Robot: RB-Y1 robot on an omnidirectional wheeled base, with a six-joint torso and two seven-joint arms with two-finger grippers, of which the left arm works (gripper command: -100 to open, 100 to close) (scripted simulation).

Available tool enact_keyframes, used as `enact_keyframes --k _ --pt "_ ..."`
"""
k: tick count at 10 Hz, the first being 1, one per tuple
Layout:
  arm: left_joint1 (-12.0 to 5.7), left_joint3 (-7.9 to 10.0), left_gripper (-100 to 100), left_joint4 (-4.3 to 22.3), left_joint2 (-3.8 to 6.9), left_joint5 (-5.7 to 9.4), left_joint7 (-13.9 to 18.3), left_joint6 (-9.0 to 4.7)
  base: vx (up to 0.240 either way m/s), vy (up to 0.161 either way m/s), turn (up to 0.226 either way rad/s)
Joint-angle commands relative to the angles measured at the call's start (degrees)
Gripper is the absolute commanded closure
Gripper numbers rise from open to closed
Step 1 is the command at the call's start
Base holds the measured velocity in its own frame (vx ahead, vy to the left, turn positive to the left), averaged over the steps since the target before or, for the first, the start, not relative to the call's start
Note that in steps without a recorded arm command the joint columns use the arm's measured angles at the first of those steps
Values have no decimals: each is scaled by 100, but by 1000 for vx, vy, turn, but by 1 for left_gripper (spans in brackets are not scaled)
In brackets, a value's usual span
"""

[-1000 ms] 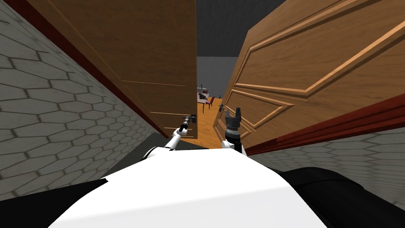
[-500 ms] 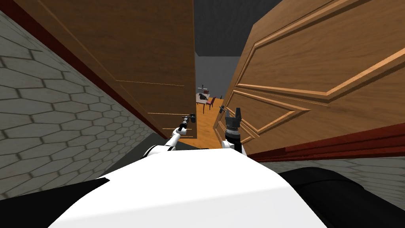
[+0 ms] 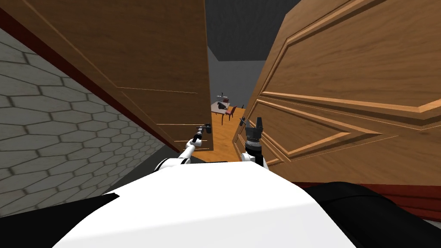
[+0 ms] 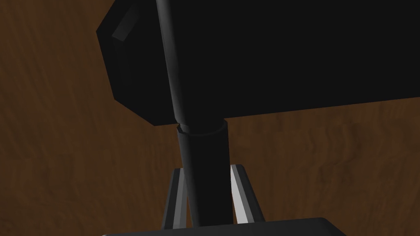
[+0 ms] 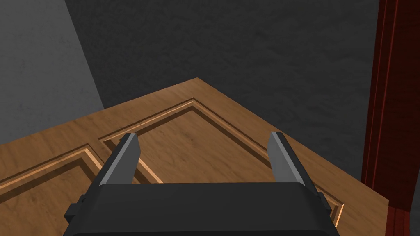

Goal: Push the door open

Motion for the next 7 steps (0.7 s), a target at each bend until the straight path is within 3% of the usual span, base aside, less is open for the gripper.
enact_keyframes --k 1,2,3,7 --pt "108 78 100 -243 66 12 -23 57 114 -87 51" --pt "108 78 100 -243 66 12 -23 57 32 -19 9" --pt "108 241 100 -237 67 54 -99 57 134 -116 75" --pt "108 504 100 -227 38 122 -223 58 167 -153 112"
